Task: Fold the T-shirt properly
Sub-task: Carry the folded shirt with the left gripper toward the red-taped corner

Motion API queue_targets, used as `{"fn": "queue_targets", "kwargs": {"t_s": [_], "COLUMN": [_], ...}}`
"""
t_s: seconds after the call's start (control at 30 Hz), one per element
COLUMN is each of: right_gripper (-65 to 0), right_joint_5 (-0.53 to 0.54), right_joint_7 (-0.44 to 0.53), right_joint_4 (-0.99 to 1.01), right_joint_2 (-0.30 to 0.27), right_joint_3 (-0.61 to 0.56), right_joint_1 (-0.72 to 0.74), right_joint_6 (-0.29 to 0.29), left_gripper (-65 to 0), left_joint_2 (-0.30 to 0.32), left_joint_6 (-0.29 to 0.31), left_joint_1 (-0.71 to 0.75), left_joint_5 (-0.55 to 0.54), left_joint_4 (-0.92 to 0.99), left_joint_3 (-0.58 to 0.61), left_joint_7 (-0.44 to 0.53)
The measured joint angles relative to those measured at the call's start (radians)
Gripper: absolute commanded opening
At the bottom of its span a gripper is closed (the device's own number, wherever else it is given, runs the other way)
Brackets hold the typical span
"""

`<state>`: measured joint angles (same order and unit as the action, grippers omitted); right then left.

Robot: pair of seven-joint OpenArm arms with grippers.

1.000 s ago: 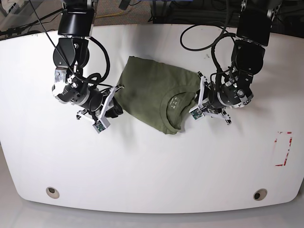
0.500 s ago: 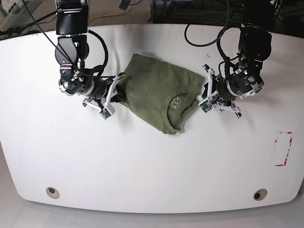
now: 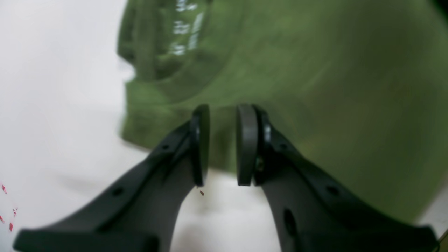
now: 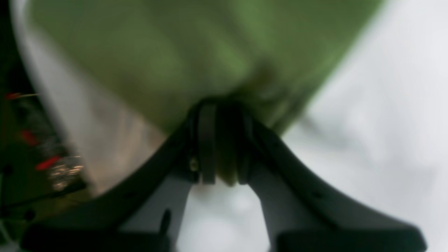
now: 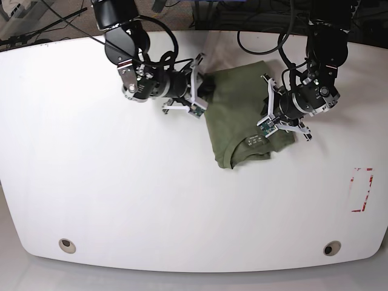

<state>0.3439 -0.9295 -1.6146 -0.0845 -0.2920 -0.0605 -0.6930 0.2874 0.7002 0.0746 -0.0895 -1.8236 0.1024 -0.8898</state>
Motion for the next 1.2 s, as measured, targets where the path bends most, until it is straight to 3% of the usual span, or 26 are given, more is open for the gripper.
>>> {"fn": "queue_targets", "kwargs": {"t_s": [0.1,0.2,0.3,0.47,0.6,0.73,1.03,1.2], "right_gripper": [-56.4,-56.4,-56.4,-56.4,-56.6,-56.6,-56.8,-56.8], "right_joint_5": [0.002,0.023,0.007,0.000,0.007,0.000,0.003,0.002], "right_joint_7": [-0.002,-0.015,-0.022,-0.033,-0.026,-0.036,-0.033,-0.034], "right_joint_4": [0.000,0.000,-0.002,-0.026,-0.031,-0.031,-0.032,-0.048], "right_joint_2": [0.040,0.060,0.056,0.048,0.019,0.006,0.010,0.010], "right_joint_3": [-0.050,-0.040,0.007,0.074,0.076,0.084,0.082,0.082], "right_joint_1": [-0.001,0.001,0.004,0.005,0.004,0.003,0.004,0.003], "right_joint_6": [0.000,-0.001,0.002,0.004,-0.003,0.002,0.001,0.001], "left_gripper": [-50.3,-34.0,-25.1,-23.7,-23.6,-23.6,-23.6,-23.7], "left_joint_2": [-0.034,-0.070,-0.117,-0.161,-0.193,-0.232,-0.228,-0.190], "left_joint_6": [0.000,0.000,-0.105,-0.229,-0.289,-0.323,-0.388,-0.358], "left_joint_1": [-0.002,-0.002,0.000,0.000,0.002,0.016,0.091,0.067], "left_joint_5": [0.008,0.000,0.008,0.001,0.010,0.007,0.006,-0.055], "left_joint_4": [0.000,0.000,0.000,-0.001,0.002,0.031,0.132,0.258], "left_joint_3": [-0.004,-0.023,-0.061,-0.068,-0.068,-0.055,0.042,0.022], "left_joint_7": [0.000,0.000,-0.011,-0.010,0.002,0.053,0.192,0.324]}}
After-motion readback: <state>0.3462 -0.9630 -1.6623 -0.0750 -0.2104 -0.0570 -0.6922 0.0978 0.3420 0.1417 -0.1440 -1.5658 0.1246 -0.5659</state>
